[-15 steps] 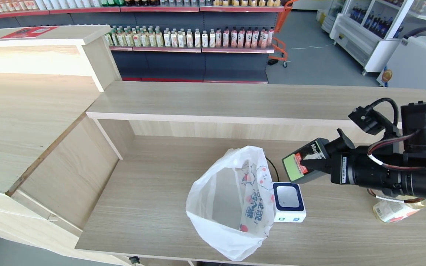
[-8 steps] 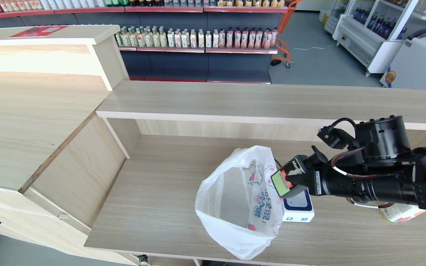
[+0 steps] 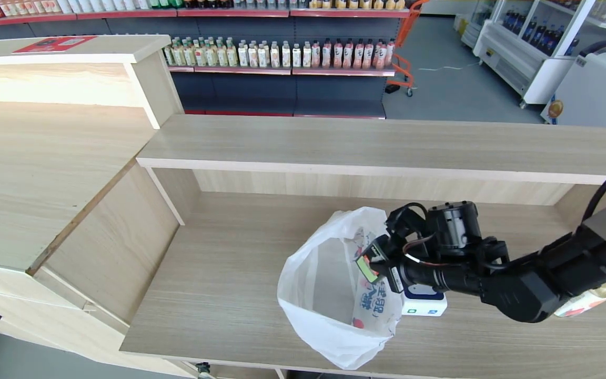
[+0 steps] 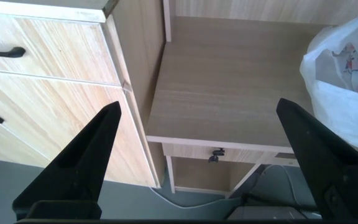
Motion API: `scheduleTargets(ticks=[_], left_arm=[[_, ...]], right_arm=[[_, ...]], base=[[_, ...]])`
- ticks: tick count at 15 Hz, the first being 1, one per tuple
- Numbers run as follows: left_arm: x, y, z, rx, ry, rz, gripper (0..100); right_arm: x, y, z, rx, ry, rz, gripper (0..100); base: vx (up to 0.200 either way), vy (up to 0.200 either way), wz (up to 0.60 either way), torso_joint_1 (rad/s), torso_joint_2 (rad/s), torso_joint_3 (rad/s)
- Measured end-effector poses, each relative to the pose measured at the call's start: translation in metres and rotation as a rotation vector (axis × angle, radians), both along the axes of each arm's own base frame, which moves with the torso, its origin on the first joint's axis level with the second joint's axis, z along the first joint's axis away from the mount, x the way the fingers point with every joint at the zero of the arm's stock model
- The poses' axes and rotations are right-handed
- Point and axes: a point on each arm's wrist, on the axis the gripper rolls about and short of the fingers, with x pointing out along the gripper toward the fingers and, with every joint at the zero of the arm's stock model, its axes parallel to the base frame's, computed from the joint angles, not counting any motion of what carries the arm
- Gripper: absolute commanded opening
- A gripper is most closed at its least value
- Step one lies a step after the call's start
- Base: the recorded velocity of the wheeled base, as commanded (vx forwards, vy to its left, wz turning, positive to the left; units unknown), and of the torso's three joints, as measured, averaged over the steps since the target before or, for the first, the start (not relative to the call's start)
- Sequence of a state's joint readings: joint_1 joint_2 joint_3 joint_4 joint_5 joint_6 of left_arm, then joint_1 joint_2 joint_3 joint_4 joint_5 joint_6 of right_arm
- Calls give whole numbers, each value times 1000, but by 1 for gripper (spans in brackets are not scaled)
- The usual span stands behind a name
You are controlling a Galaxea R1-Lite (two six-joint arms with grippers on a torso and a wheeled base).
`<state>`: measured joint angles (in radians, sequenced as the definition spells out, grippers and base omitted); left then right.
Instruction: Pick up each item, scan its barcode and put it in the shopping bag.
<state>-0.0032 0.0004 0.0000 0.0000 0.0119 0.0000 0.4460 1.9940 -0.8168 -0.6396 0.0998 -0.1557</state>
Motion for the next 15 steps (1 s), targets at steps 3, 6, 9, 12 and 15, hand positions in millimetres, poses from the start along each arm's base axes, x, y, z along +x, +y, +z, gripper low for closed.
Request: scheduleTargets(ticks=[3, 6, 9, 12, 15], left_arm=[[0, 0, 0, 0, 0, 0, 100], [0, 0, 0, 0, 0, 0, 100], [0, 0, 0, 0, 0, 0, 100], [0, 0, 0, 0, 0, 0, 100], [0, 0, 0, 0, 0, 0, 100]], right_arm=[[24, 12, -26, -86, -85, 22, 0], [44, 29, -42, -93, -111, 36, 100], [53, 39, -53, -93, -110, 47, 100], [52, 40, -50, -10, -68, 4, 100], [43, 33, -12, 167, -11, -73, 100]], base=[[0, 0, 0, 0, 0, 0], [0, 0, 0, 0, 0, 0], [0, 0, 0, 0, 0, 0], [0, 0, 0, 0, 0, 0], [0, 0, 0, 0, 0, 0]])
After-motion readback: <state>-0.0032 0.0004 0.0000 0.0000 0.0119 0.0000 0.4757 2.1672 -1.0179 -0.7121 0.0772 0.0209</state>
